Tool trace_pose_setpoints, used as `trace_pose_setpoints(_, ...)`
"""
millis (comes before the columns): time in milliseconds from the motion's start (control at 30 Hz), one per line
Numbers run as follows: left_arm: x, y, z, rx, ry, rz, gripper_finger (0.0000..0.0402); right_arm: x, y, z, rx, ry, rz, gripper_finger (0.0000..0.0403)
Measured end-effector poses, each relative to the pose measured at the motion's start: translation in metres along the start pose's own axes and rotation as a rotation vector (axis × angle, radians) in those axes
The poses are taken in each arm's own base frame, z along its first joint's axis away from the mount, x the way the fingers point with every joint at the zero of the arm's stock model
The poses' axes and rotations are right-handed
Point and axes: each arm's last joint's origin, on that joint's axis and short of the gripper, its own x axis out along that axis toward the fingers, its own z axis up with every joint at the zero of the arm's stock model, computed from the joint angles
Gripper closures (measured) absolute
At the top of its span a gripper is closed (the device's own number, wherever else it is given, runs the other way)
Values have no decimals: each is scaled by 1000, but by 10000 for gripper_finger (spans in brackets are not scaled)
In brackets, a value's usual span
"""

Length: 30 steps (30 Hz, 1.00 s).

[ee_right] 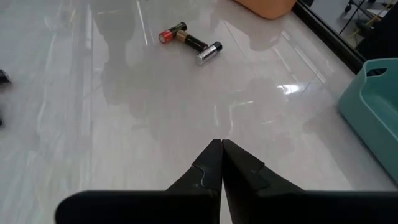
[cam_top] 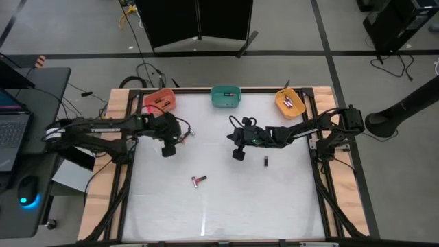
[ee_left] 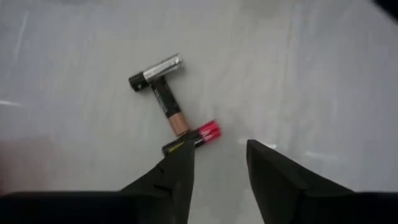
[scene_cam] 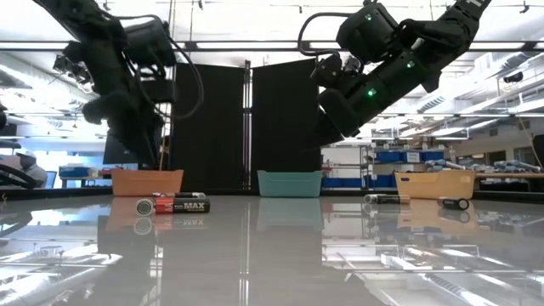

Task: Sort batteries
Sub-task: Put the red battery into the green bin

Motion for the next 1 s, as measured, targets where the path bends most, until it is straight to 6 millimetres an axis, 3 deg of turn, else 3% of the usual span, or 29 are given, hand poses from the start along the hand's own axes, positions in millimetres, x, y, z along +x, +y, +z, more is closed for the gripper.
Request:
trace_pose_setpoints(433,34,3,-2,204,152,77,233,0,0,0,0,0,8,382)
trace_pose_setpoints(1000,55,6,7,324,269,94,233,0,0,0,0,1,9,382)
